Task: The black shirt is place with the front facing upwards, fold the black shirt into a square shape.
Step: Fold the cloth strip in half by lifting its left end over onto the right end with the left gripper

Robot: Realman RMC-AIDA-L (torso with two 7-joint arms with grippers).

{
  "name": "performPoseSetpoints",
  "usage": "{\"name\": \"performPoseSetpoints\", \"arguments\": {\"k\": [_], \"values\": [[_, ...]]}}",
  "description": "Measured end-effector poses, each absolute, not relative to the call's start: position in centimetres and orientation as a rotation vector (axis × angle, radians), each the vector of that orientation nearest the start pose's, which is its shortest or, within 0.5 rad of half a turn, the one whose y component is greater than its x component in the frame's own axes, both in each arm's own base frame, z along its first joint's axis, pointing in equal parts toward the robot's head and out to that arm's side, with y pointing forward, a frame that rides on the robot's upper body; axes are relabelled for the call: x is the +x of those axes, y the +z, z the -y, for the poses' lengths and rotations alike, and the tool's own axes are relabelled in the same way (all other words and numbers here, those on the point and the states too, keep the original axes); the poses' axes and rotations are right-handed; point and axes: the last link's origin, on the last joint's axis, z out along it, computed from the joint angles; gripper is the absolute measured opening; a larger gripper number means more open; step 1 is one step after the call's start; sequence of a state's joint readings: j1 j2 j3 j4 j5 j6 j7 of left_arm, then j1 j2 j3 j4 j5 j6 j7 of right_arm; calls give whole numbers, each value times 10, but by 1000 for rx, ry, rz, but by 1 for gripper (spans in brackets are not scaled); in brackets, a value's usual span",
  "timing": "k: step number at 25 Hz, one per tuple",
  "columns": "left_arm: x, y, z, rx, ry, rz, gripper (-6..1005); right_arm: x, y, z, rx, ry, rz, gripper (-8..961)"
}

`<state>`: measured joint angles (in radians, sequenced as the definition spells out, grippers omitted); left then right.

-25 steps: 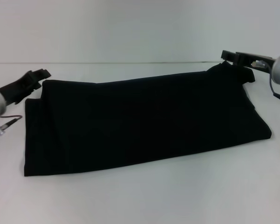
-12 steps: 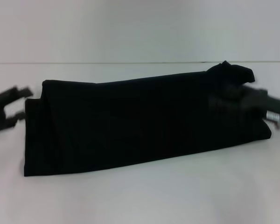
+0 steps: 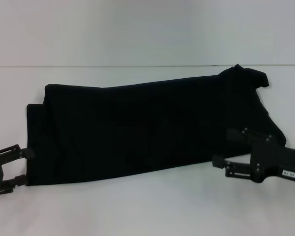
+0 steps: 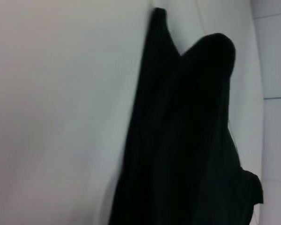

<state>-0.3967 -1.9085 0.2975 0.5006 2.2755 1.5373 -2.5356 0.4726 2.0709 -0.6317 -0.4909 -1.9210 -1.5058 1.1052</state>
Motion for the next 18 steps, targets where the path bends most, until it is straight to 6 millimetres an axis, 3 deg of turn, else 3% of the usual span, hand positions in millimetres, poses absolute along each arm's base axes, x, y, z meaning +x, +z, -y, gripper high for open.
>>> {"name": "performPoseSetpoints", "arguments": {"k": [18], "values": [[-387, 53, -281, 1638, 869, -2779, 886, 296, -23, -304, -2639, 711, -558, 932]]}}
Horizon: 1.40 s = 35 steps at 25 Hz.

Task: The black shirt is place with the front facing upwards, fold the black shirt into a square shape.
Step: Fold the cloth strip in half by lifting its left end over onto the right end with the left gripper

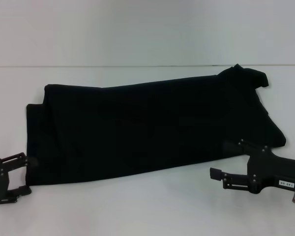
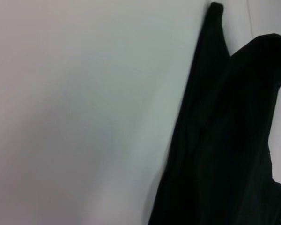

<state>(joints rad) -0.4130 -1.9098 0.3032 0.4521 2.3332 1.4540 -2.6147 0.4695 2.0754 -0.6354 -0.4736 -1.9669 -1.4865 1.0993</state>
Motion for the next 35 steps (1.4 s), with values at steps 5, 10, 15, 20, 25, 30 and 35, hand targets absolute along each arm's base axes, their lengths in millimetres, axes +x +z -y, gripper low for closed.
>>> {"name": "performPoseSetpoints", "arguments": {"k": [5, 10, 15, 20, 25, 30, 35], "values": [[-387, 49, -286, 1629, 880, -2793, 885, 295, -27, -303, -2674, 683, -549, 931], [-380, 43, -298, 1637, 880, -2786, 884, 294, -30, -303, -2691, 675, -539, 931], [-369, 41, -313, 1684, 880, -2756, 886, 293, -30, -303, -2694, 674, -537, 932], [-366, 40, -320, 1686, 871, -2764, 843, 293, -31, -303, -2695, 675, -537, 932], [-364, 38, -323, 1774, 806, -2747, 738, 292, -31, -303, -2696, 677, -534, 931], [-364, 36, -326, 1813, 750, -2757, 637, 292, -30, -303, -2699, 680, -530, 931], [-365, 36, -327, 1819, 740, -2768, 520, 291, -30, -303, -2699, 682, -528, 930]]}}
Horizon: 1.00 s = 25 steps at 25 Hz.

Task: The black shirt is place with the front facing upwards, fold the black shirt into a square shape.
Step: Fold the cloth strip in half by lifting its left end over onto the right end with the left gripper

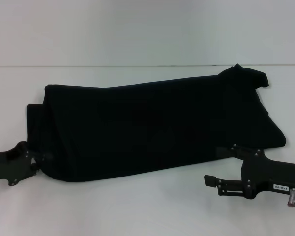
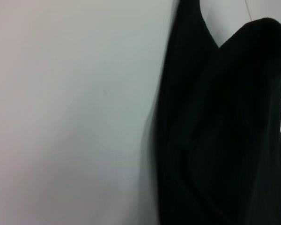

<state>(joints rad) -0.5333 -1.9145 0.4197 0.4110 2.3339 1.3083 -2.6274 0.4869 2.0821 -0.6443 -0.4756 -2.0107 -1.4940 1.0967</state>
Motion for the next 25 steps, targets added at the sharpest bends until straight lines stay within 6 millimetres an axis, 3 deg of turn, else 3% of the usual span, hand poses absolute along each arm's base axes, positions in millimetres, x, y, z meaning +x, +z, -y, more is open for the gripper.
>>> {"name": "performPoseSetpoints", "arguments": {"k": [5, 7, 12, 19, 25], "values": [[-367, 39, -327, 1828, 766, -2775, 341, 291, -29, -305, -2689, 691, -529, 930], [-367, 40, -328, 1838, 772, -2775, 113, 290, -29, -305, -2685, 695, -530, 930], [-372, 49, -329, 1845, 851, -2796, 36, 290, -26, -307, -2659, 714, -547, 930], [-400, 89, -322, 1768, 1138, -2914, 38, 297, -14, -311, -2544, 762, -603, 929], [-402, 97, -321, 1769, 1264, -2891, 40, 308, -6, -308, -2440, 801, -665, 929]]}}
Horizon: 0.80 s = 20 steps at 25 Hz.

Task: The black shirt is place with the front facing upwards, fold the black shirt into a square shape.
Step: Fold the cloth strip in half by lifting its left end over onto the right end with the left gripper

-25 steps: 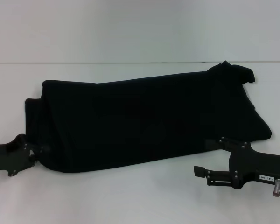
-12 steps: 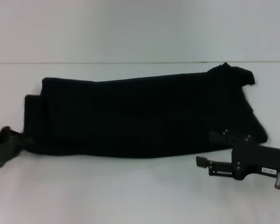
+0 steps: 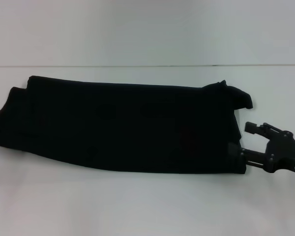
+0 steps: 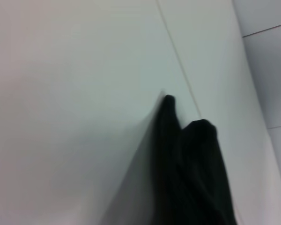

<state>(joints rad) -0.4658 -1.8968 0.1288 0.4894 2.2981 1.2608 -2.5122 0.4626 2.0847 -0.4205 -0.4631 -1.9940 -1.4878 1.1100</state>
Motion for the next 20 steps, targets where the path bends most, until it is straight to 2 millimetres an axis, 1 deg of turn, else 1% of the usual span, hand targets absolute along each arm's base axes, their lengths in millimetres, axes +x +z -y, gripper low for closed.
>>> {"name": "performPoseSetpoints", "arguments": {"k": [3, 5, 6, 7, 8, 9, 11, 12, 13, 14, 16, 17, 19, 20], "values": [[-393, 98, -328, 1781, 1324, -2830, 41, 313, -3, -306, -2407, 806, -688, 929], [-379, 98, -337, 1802, 1383, -2735, 42, 318, -1, -303, -2383, 804, -708, 929], [-367, 98, -344, 1823, 1411, -2665, 42, 320, -1, -302, -2371, 804, -721, 929], [-335, 94, -363, 1876, 1449, -2491, 42, 323, -1, -300, -2360, 799, -732, 929], [-335, 94, -363, 1876, 1449, -2491, 43, 326, 0, -299, -2349, 795, -742, 929], [-319, 90, -373, 1907, 1448, -2412, 43, 328, 0, -297, -2340, 792, -752, 929], [-276, 78, -396, 2003, 1389, -2248, 43, 333, 1, -294, -2326, 784, -769, 929], [-256, 70, -405, 2046, 1347, -2185, 44, 335, 1, -292, -2319, 781, -779, 929], [-232, 59, -416, 2102, 1293, -2114, 44, 337, 0, -290, -2315, 779, -788, 929], [-218, 53, -422, 2135, 1264, -2074, 44, 338, 1, -288, -2309, 777, -795, 930], [-171, 25, -436, 2243, 1147, -1956, 45, 341, -1, -285, -2300, 779, -813, 930], [-152, 10, -439, 2288, 1088, -1909, 45, 342, -1, -283, -2297, 779, -820, 930], [-128, -19, -435, 2336, 995, -1852, 46, 344, -1, -280, -2294, 779, -831, 930], [-118, -37, -430, 2353, 951, -1830, 46, 345, -2, -279, -2293, 778, -836, 930]]}}
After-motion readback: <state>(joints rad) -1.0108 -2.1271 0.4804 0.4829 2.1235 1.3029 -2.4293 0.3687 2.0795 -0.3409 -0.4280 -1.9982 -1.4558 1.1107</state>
